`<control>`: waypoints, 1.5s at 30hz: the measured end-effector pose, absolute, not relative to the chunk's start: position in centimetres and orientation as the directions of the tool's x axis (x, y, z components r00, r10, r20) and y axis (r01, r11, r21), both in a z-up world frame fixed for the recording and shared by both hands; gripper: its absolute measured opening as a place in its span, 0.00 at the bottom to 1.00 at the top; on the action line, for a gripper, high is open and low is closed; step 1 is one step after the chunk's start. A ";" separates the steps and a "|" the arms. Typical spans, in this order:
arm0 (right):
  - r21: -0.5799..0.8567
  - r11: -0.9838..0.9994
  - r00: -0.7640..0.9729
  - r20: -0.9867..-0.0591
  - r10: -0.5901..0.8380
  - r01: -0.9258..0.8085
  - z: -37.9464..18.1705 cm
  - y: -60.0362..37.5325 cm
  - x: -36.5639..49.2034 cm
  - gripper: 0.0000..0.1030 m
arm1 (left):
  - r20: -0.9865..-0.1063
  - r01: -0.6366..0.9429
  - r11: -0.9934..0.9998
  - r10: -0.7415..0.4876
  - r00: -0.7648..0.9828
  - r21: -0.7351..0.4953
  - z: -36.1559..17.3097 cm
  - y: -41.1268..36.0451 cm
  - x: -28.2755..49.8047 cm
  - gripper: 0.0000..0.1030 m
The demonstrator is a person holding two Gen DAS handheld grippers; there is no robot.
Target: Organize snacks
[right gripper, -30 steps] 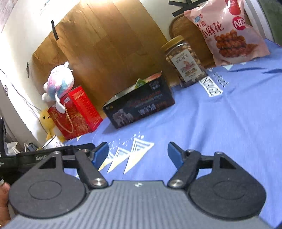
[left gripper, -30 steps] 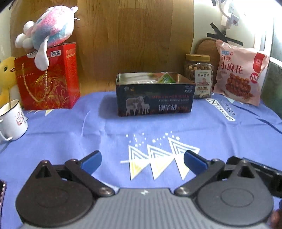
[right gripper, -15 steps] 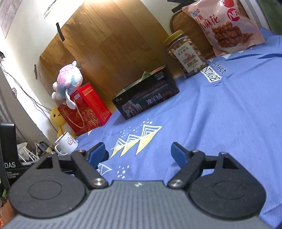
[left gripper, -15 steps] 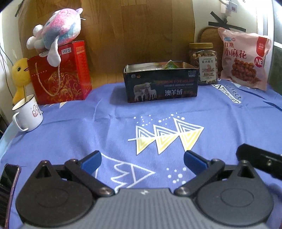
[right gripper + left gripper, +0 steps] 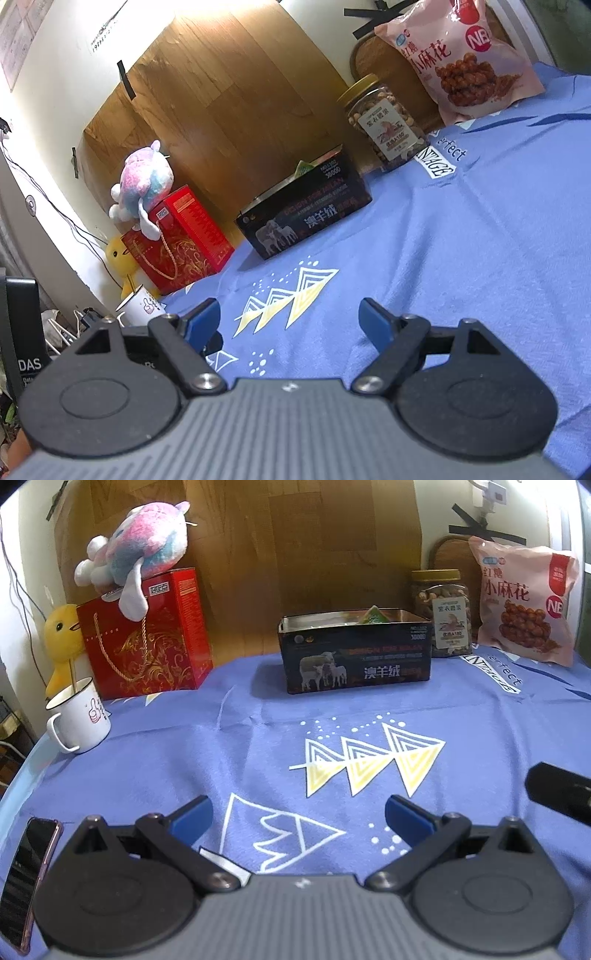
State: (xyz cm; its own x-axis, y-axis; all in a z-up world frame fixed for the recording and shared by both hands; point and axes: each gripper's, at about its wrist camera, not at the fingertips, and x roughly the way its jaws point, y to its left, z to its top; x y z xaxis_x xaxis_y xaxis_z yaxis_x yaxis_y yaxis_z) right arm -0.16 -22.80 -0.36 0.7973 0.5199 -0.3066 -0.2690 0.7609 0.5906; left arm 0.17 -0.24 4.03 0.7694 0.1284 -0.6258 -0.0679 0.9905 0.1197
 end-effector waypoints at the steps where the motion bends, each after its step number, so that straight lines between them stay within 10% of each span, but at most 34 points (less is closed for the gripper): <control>1: 0.590 0.762 0.800 -0.306 0.516 -0.266 -0.4 -22.8 -0.2 0.82 | -0.624 -0.073 0.990 0.133 0.770 0.121 4.0 -0.2 0.2 1.00; 45: 0.626 0.753 0.818 -0.314 0.482 -0.203 -1.7 -24.2 0.4 0.82 | -0.570 -0.152 0.957 0.269 0.776 0.246 3.1 -1.0 0.9 1.00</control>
